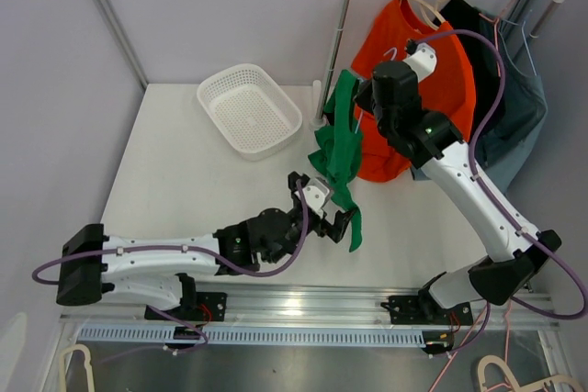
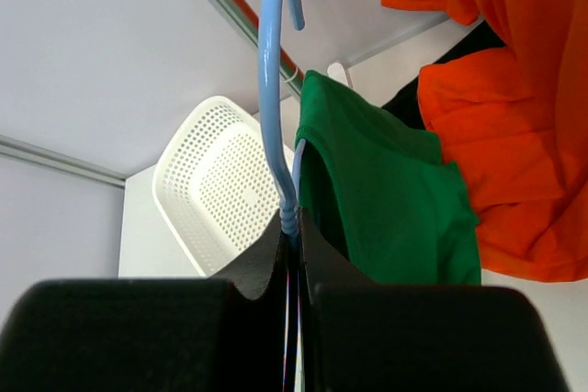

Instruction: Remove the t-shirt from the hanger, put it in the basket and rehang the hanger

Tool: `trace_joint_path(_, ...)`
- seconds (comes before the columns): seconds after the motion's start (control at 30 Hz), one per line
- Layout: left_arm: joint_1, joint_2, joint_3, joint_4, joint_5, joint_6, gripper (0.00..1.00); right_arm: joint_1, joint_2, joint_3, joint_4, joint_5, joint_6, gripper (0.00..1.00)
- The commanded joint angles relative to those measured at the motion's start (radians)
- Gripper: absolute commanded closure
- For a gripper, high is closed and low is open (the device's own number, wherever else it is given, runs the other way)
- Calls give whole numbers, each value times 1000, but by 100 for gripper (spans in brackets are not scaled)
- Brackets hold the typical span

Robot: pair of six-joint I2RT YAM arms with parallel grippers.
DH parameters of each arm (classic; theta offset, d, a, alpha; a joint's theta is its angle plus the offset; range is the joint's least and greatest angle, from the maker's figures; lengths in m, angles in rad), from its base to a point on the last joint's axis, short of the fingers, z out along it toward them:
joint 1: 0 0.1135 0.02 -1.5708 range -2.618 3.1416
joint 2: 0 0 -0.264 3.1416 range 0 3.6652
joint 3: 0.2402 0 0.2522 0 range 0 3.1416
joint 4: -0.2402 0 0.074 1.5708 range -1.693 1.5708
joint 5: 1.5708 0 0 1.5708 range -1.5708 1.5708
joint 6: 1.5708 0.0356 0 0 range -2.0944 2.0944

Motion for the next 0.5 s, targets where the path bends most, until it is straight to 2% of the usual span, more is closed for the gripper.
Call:
trace_joint_path(0.0,-6,63,56,149,-27,74,1,20,1,57,40,-14,36,100)
trace_joint_path(0.03,-6,75,63,154,-21,83,28,21,9,62,37,-17,34,100)
trace_joint_path(0.07,-6,98,67,158,-24,85,79,23,10,65,34,-18,35,100)
trace_joint_path(0.1,-6,111,77,145,-65,70,99,24,10,67,29,-20,34,100)
trace_joint_path(0.13,-3,118,94,125,-146,47,99,24,12,68,29,-20,31,100)
trace_joint_path(0.17,-3,125,105,102,-157,32,100,24,12,76,30,-21,26,100)
trace_joint_path(0.3,-8,64,77,39,-122,-5,99,17,51,183,-30,6,-17,100)
trace_joint_path(0.37,-37,16,25,68,-81,19,99,-3,88,263,-80,20,-29,100)
trace_joint_path(0.47,-127,-81,-90,170,-45,120,99,-98,246,526,-300,-48,17,100)
